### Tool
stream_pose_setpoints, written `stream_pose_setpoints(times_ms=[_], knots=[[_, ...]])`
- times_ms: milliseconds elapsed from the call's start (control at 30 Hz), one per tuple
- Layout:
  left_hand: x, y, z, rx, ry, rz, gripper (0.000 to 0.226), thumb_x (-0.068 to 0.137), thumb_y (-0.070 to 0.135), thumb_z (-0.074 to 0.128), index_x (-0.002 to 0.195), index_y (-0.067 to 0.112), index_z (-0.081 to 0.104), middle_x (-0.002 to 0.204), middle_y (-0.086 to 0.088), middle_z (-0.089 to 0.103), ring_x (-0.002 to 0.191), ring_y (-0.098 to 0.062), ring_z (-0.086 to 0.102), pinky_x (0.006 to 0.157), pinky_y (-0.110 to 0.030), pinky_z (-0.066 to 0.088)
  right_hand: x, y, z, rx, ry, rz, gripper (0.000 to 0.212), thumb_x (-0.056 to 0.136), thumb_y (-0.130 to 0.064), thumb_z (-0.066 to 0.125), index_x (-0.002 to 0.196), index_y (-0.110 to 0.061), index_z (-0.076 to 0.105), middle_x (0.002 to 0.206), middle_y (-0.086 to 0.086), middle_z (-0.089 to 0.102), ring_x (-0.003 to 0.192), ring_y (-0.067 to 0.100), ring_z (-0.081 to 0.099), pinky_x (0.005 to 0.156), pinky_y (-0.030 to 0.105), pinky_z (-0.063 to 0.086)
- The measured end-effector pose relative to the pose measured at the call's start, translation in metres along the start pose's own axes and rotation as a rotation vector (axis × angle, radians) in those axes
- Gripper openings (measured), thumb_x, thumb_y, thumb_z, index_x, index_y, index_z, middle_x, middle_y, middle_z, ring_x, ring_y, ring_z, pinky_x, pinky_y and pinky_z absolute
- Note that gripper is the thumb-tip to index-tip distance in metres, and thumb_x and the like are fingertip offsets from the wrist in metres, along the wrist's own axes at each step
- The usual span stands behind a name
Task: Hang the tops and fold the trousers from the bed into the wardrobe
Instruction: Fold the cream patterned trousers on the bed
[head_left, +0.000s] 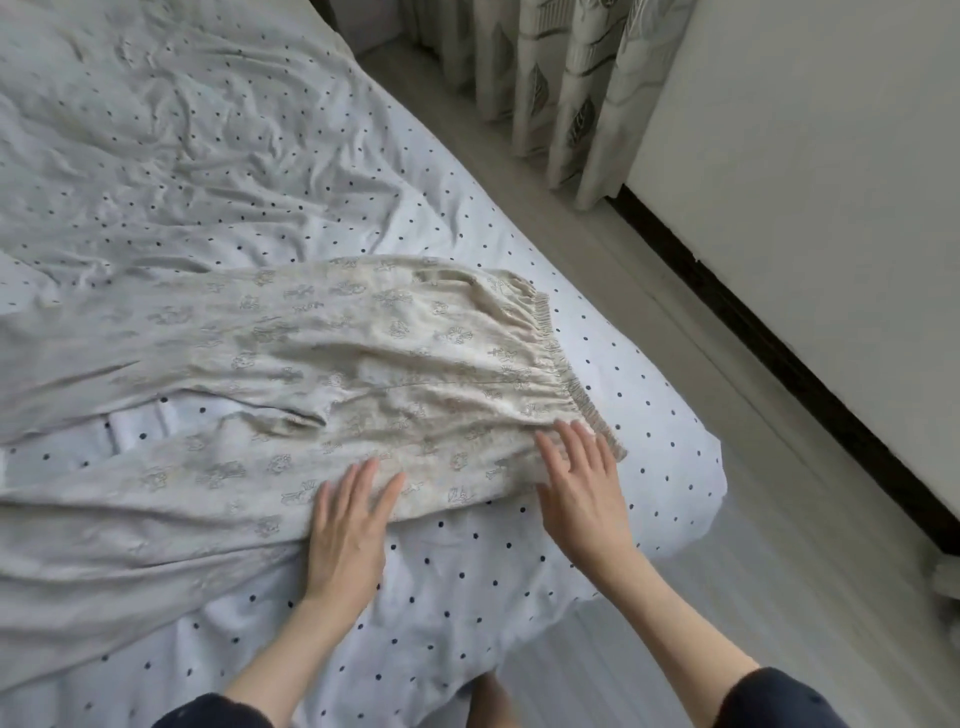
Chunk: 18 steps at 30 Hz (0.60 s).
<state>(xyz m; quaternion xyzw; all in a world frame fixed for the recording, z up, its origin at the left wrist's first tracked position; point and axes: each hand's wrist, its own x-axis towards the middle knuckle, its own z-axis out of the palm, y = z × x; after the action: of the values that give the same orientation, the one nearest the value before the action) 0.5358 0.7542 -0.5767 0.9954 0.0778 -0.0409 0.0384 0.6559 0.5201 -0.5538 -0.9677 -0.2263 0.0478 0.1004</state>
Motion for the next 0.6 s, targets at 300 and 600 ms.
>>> stream_pose_setpoints(times_ms=[300,600], knots=[[-0.029,-0.062,-0.027,0.107,0.098,-0.229,0.084,0.044,-0.012,0.076,0.118,0.015,0.046,0.114,-0.019,0.047,0.096,-0.034,0.044,0.078,-0.048,0.033,0.005,-0.074,0.022,-0.177,-0.087,-0.096,0.054,0.042,-0.004,0.075,0.095,-0.011,0.065,0.095,0.012,0.058,0.083,0.030,0.054,0.077,0.046,0.039],[-0.083,-0.130,-0.028,-0.047,0.142,-0.117,0.070,0.047,-0.029,0.057,0.109,0.004,0.055,0.115,-0.018,0.043,0.100,-0.036,0.042,0.071,-0.049,0.053,0.004,-0.094,0.034,-0.287,-0.168,0.012,0.081,0.051,-0.005,0.078,0.122,-0.012,0.039,0.114,0.016,0.057,0.105,0.034,0.056,0.093,0.058,0.042]])
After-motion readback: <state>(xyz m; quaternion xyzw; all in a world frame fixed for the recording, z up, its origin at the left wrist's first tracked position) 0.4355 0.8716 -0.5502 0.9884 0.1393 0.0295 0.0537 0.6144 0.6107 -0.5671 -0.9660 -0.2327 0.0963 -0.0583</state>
